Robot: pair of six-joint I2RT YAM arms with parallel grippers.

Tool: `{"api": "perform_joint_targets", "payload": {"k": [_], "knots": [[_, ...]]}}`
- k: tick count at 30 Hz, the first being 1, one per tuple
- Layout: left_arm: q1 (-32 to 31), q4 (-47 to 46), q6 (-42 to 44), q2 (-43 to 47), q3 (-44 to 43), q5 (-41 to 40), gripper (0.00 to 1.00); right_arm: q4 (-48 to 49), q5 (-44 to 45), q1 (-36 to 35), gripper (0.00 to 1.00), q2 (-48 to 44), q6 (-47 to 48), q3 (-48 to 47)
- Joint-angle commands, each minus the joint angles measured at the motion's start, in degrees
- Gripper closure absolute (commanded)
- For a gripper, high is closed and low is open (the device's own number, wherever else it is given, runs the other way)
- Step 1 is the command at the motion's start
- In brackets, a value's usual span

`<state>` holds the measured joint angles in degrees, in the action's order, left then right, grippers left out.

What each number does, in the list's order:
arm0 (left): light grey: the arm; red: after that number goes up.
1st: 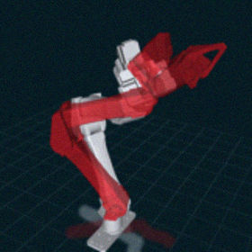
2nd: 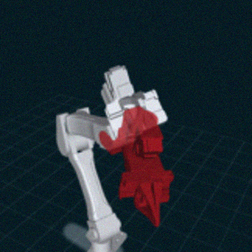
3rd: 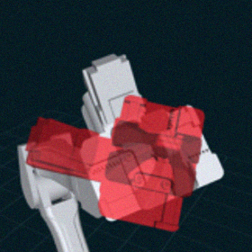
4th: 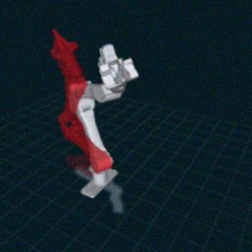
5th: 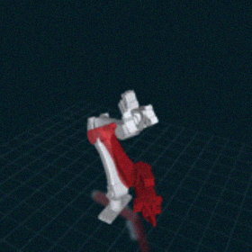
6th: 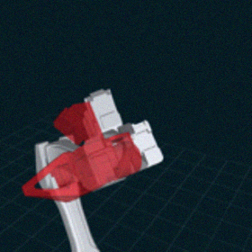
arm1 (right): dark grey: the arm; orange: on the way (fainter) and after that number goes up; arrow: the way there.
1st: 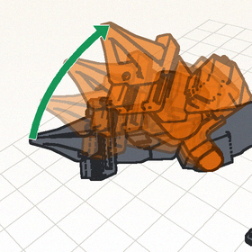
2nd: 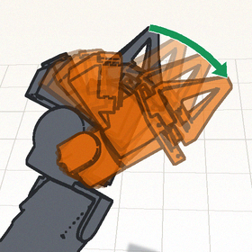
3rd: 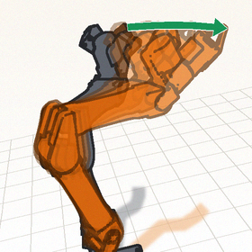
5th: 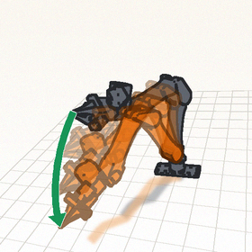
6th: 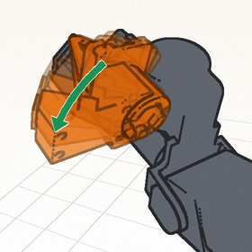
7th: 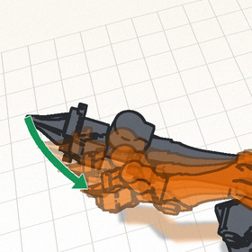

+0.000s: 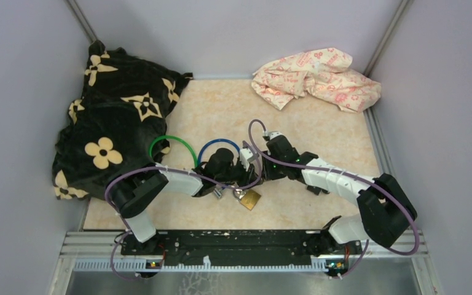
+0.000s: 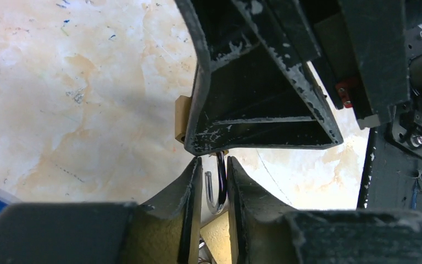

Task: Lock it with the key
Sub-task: Pick up the lock from the center of the board.

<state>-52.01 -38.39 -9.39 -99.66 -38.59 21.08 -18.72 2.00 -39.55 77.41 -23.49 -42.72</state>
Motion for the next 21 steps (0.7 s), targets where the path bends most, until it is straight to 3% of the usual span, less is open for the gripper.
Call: {"api": "perform_joint_targets", "payload": {"k": [1,3,7,9,11,15,16,19,20,21], "knots": [[-0.4,-0.9,1.1,-0.3,-1.4,0.8,0.71,2.4,-1.4,1.0,1.0,-3.7,0.9,-1.0],[-0.4,-1.1,1.2,0.3,-0.9,1.2,0.62,2.3,-1.6,1.7,1.0,-4.5,0.9,-0.8],[-0.4,-1.2,1.3,0.5,-0.4,1.5,0.61,2.5,-1.8,2.0,1.0,-5.5,0.8,-0.4],[-0.3,-1.2,1.5,0.3,-0.6,2.2,0.7,2.7,-1.8,2.0,1.0,-5.8,0.7,-0.4],[-0.2,-1.1,1.5,0.3,-0.7,2.1,0.97,2.4,-1.8,2.0,1.0,-6.0,0.8,-0.4],[-0.3,-2.1,3.2,2.1,0.3,3.6,1.0,1.8,-5.4,2.8,1.0,-7.1,3.9,-0.4],[-0.3,-2.4,3.9,3.1,1.0,4.1,1.0,1.6,-7.6,3.5,0.9,-7.8,5.3,-0.5],[-0.2,-2.8,6.3,8.0,3.3,4.5,1.0,1.1,-12.1,6.7,0.17,-12.1,8.2,-1.1],[-0.1,-2.7,7.2,9.8,4.0,4.7,1.0,1.1,-12.8,7.3,0.04,-13.8,9.1,-1.3],[0.2,-2.4,8.0,11.8,4.7,5.4,1.0,1.6,-13.9,8.0,0.02,-15.7,10.2,-1.3]]}}
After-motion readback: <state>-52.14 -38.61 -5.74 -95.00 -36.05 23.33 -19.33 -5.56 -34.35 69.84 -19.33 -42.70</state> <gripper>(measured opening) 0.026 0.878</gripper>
